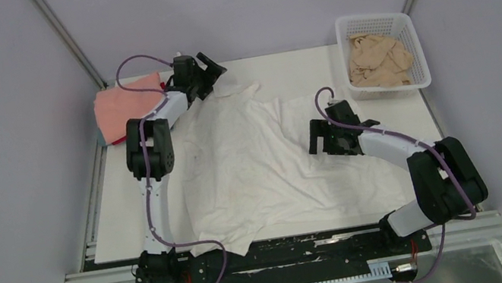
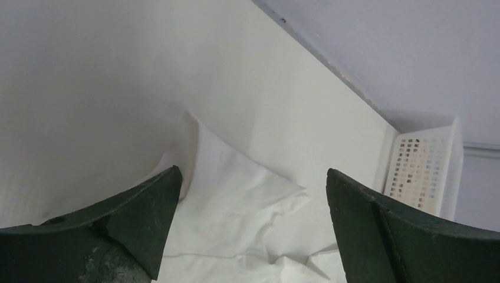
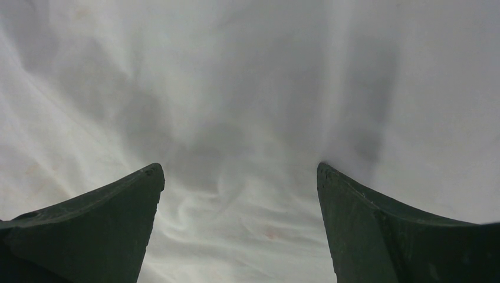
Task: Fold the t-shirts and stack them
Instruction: Flatten out the tshirt
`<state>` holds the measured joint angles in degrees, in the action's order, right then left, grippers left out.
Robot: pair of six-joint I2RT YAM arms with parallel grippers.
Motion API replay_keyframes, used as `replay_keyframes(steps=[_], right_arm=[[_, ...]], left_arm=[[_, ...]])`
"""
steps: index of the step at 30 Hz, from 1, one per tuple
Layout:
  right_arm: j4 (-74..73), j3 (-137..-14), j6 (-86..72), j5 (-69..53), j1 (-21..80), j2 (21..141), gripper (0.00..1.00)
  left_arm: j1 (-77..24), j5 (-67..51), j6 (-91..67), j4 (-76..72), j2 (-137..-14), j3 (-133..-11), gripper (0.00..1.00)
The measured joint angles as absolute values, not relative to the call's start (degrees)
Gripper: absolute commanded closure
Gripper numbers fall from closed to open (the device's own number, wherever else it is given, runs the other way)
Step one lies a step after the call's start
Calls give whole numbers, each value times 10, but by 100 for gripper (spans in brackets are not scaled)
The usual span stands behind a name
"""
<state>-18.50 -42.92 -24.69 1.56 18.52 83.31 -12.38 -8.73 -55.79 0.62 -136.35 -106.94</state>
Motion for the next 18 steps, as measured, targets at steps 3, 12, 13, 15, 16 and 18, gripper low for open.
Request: replay_keyframes(steps=[3,12,13,15,16,18], right_arm=[[-184,-429,-246,17,185,833,0],[-183,-429,-243,22,183,833,0],[-182,-429,-243,22,182,833,0],[-181,-429,-243,22,181,833,0],[-181,-428,-243,22,180,833,0],[-181,-426,-243,23,178,833,0]], left_arm=[[-128,-97,-558,8,-1368,-1087,0],[-136,-119,-572,5,-1413,-1141,0],[-137,-120,-576,6,-1424,-1156,0],[-138,-120,-582,7,-1447,-1187,0],[-139,-120,-583,10,-1459,-1204,0],[-141,-116,-583,21,-1475,-1224,0]])
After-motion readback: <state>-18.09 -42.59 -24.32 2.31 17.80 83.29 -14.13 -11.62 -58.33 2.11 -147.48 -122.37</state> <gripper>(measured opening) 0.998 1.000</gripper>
